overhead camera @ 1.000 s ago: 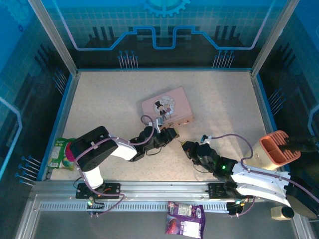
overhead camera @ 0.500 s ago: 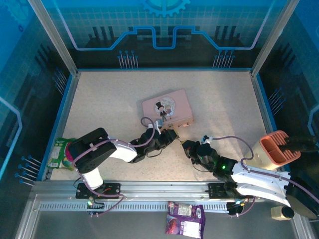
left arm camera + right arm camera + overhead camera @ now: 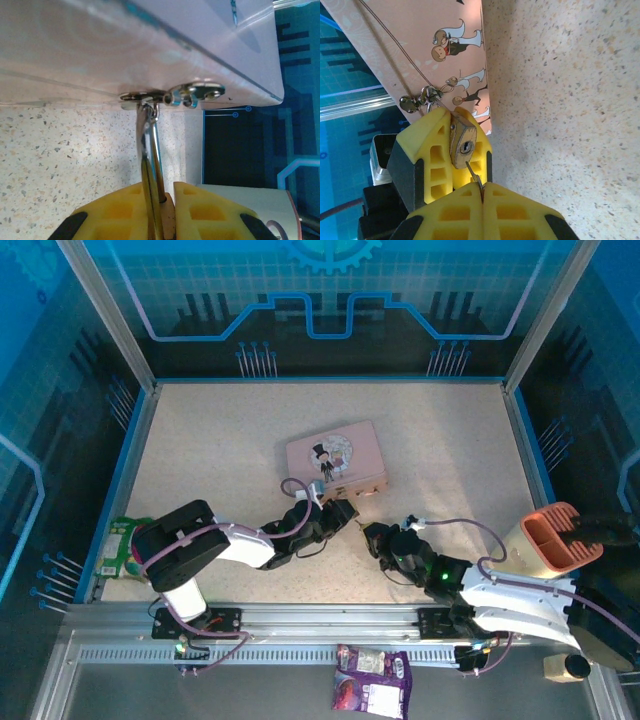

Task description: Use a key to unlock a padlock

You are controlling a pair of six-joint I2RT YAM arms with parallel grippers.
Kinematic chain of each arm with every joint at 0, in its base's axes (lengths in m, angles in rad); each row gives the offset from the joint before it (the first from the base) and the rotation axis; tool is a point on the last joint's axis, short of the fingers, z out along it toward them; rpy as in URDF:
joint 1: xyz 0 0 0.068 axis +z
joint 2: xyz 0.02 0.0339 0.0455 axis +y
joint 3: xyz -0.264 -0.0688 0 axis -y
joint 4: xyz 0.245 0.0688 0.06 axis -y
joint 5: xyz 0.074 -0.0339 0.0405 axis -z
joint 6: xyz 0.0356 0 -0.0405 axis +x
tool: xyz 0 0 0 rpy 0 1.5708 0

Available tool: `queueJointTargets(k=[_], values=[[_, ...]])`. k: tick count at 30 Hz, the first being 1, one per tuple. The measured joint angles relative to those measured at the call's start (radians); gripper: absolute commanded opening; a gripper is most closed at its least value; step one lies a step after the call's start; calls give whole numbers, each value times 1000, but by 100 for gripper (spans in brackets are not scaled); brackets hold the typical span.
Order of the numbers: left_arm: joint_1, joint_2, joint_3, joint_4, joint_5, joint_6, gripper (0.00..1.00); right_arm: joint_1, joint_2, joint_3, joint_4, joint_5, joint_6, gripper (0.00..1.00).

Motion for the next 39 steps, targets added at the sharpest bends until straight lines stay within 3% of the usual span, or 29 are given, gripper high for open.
queueJointTargets(k=[39], values=[[-11,-5,-61,145,-23,-81,0,34,11,-17,73,90,24,0]])
